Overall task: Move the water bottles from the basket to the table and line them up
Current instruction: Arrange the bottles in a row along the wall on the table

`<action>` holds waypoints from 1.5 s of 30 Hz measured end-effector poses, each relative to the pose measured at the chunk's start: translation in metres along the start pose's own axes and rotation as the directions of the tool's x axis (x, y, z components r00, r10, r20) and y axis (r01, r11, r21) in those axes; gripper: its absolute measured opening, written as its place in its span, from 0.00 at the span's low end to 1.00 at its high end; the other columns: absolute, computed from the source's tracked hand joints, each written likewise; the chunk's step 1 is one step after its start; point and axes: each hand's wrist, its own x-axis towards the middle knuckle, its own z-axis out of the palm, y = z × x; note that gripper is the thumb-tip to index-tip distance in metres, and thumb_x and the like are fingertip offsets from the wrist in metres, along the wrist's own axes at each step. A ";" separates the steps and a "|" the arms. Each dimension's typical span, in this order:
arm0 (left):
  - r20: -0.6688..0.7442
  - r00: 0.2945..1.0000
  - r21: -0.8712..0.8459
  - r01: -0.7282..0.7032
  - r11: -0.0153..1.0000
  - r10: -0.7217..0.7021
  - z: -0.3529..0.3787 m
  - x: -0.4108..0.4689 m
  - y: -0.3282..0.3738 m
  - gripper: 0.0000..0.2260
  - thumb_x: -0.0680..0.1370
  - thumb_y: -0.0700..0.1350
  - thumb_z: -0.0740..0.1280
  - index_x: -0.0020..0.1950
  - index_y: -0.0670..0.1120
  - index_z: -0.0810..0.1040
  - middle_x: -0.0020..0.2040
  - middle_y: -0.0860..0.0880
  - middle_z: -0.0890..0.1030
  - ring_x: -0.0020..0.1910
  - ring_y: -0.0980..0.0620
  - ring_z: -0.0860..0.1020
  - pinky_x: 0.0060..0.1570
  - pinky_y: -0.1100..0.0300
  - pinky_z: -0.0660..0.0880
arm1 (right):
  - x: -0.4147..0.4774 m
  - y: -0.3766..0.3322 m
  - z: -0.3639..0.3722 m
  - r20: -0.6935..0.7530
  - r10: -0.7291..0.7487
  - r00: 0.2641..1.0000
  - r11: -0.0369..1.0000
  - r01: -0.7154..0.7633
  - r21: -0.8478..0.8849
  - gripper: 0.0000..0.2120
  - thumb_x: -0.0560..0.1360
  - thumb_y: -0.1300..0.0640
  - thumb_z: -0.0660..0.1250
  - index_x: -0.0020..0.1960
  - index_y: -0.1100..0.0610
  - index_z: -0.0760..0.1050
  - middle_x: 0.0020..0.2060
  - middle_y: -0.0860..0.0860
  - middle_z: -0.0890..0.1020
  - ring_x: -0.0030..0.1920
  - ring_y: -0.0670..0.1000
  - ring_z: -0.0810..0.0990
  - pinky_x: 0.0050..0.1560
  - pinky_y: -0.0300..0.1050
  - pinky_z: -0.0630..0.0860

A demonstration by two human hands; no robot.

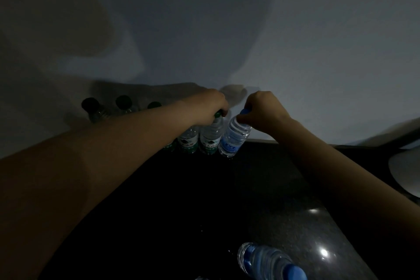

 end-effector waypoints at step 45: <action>0.028 0.997 -0.291 -0.059 0.955 0.070 0.089 -0.260 0.140 0.20 0.74 0.57 0.67 0.63 0.51 0.74 0.58 0.54 0.75 0.56 0.56 0.74 0.57 0.57 0.73 | -0.304 0.040 0.039 0.051 -0.044 0.998 0.994 0.038 0.103 0.18 0.71 0.49 0.70 0.59 0.49 0.74 0.49 0.45 0.76 0.44 0.42 0.76 0.41 0.34 0.74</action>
